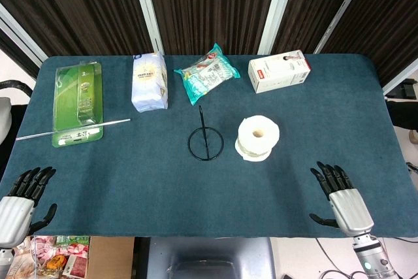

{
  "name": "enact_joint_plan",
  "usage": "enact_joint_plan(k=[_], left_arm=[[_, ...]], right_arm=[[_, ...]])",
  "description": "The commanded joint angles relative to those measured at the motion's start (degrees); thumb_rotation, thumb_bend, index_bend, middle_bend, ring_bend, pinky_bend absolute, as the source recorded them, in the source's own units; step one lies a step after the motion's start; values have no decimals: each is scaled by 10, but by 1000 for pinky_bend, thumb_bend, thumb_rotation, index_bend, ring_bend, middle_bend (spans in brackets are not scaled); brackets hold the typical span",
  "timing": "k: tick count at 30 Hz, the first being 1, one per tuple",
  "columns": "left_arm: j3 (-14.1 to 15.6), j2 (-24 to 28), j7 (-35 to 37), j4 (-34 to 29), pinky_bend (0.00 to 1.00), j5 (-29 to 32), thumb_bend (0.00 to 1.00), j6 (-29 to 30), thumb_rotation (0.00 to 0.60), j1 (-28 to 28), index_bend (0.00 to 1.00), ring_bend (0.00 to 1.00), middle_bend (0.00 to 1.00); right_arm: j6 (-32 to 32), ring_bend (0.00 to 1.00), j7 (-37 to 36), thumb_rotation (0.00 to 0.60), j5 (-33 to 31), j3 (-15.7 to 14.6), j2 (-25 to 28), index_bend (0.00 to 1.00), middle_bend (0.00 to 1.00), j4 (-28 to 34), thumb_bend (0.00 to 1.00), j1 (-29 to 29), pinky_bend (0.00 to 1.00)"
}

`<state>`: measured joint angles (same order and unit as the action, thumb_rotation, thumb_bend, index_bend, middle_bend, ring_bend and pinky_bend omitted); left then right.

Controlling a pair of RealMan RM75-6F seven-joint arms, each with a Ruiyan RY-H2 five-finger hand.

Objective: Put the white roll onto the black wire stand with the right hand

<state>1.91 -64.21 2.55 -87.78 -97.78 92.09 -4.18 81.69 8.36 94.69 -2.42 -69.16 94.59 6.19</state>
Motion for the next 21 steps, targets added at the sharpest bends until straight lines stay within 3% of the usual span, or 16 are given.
enact_joint_plan(k=[1, 5, 14, 21], left_arm=[[0, -2, 0, 2, 117, -2, 446, 2, 600, 0, 0, 63, 68], [-1, -2, 0, 1, 116, -1, 447, 1, 600, -1, 0, 63, 67], [-5, -6, 11, 9, 116, 5, 445, -1, 600, -3, 0, 62, 67], [-9, -8, 12, 14, 117, 16, 444, -9, 600, -5, 0, 63, 69]], right_arm=[[4, 0, -9, 600, 8, 1, -3, 0, 0, -4, 198, 2, 0], [-13, 0, -53, 600, 2, 18, -21, 0, 0, -38, 198, 24, 0], [-208, 0, -342, 600, -99, 117, -67, 0, 0, -153, 143, 170, 0], [-327, 0, -408, 600, -155, 151, -121, 0, 0, -260, 126, 256, 0]])
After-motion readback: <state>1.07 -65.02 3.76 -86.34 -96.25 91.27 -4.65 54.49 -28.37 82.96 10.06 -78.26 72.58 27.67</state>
